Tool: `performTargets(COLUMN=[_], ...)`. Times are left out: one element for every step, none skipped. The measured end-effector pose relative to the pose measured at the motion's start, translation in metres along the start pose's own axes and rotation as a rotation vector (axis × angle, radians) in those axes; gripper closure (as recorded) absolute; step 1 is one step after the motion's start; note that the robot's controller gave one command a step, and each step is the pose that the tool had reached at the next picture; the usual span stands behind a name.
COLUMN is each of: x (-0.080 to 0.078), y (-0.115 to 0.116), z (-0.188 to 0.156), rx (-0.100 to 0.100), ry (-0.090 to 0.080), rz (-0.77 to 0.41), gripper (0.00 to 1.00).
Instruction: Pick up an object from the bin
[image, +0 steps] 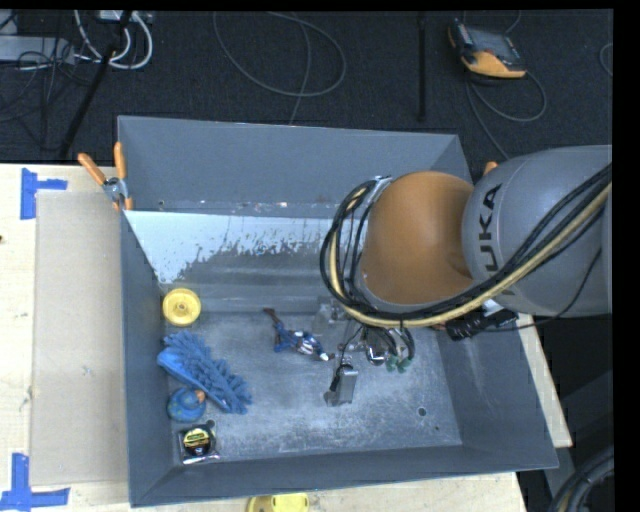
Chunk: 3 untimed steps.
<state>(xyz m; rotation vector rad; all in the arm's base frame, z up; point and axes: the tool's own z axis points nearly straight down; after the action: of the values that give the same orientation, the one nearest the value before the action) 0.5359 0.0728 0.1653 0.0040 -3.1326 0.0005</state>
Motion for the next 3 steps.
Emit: performTargets(x=[-0.002,-0.046,-0.047], y=[0.0,-0.011,-0.003], z=[-0.004,0.024,0.065], rx=[0.0,-0.002,0.0], ry=[-0.007,-0.016,-0.015], rz=[0.002,0.016,-0.011], gripper=[0.0,0.0,0.0])
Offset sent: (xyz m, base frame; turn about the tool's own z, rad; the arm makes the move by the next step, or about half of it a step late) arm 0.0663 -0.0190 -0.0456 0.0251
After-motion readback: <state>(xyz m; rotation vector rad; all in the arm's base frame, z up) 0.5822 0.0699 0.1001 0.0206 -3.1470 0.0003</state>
